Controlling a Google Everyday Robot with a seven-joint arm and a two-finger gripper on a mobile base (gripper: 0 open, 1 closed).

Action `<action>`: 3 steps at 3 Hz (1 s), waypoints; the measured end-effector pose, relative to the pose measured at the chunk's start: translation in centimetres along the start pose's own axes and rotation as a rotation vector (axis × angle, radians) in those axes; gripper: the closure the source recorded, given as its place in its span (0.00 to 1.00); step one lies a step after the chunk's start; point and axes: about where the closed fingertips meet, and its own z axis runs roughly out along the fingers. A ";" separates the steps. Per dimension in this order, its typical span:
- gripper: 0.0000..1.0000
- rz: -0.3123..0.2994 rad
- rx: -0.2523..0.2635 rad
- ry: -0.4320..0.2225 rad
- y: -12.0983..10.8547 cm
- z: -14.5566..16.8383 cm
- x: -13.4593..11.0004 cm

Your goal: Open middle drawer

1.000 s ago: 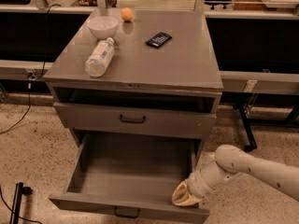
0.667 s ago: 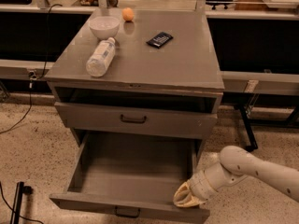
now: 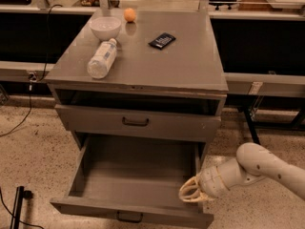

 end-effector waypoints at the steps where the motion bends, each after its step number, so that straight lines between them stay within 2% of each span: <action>1: 0.82 0.003 0.002 -0.005 0.1 0.0 0.0; 3: 0.36 0.003 -0.004 -0.010 0.2 0.3 -0.1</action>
Offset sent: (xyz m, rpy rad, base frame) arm -0.0009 -0.0005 0.0003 0.0056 0.0018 -0.0041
